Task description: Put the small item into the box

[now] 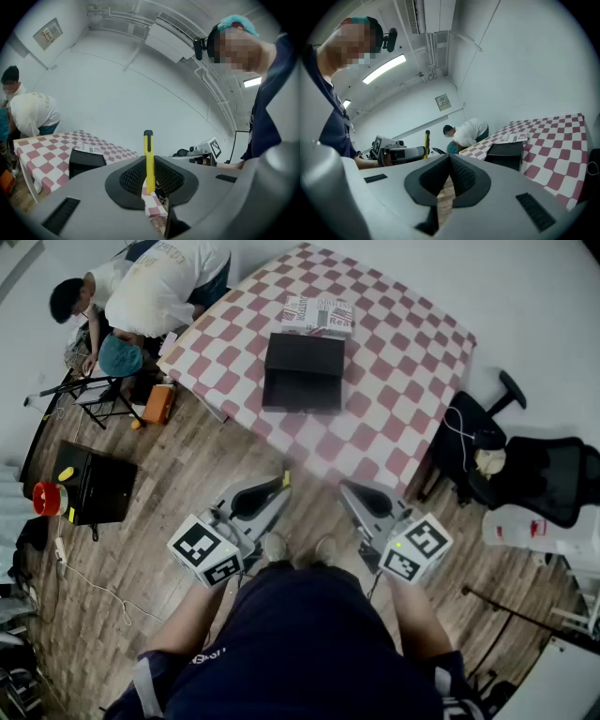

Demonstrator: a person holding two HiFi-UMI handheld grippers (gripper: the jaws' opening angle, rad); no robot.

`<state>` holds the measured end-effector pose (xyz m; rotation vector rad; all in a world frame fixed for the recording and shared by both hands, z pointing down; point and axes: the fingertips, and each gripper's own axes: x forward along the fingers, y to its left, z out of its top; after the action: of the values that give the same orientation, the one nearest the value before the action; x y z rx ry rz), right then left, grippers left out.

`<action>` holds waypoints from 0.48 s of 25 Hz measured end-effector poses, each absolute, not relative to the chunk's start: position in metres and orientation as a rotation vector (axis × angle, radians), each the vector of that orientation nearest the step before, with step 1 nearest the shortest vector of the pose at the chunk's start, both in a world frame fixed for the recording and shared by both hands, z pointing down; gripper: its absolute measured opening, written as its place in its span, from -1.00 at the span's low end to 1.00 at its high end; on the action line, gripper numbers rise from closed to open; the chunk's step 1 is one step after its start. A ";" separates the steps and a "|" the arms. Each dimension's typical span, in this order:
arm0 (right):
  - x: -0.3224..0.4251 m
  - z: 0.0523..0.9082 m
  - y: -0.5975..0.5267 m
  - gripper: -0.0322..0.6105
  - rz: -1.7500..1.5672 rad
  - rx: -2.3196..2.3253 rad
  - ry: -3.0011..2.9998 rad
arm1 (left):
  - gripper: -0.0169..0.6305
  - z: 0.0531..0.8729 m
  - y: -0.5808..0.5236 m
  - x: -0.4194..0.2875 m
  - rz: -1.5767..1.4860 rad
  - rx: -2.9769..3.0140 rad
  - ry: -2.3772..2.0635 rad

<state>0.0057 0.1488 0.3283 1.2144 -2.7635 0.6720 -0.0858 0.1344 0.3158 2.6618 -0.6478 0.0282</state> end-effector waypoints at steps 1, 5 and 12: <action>0.005 0.329 0.150 -0.85 0.674 1.208 -2.764 | -0.72 0.316 0.135 -0.085 0.029 2.662 -0.648; 0.005 0.330 0.155 -0.85 0.679 1.196 -2.769 | -0.72 0.317 0.140 -0.082 0.031 2.660 -0.648; 0.010 0.338 0.165 -0.85 0.710 1.189 -2.767 | -0.72 0.324 0.153 -0.076 0.043 2.641 -0.658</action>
<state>0.0102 0.1649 0.3382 1.1888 -2.7668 0.7098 -0.0756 0.1532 0.3245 2.6408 -0.6576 0.0430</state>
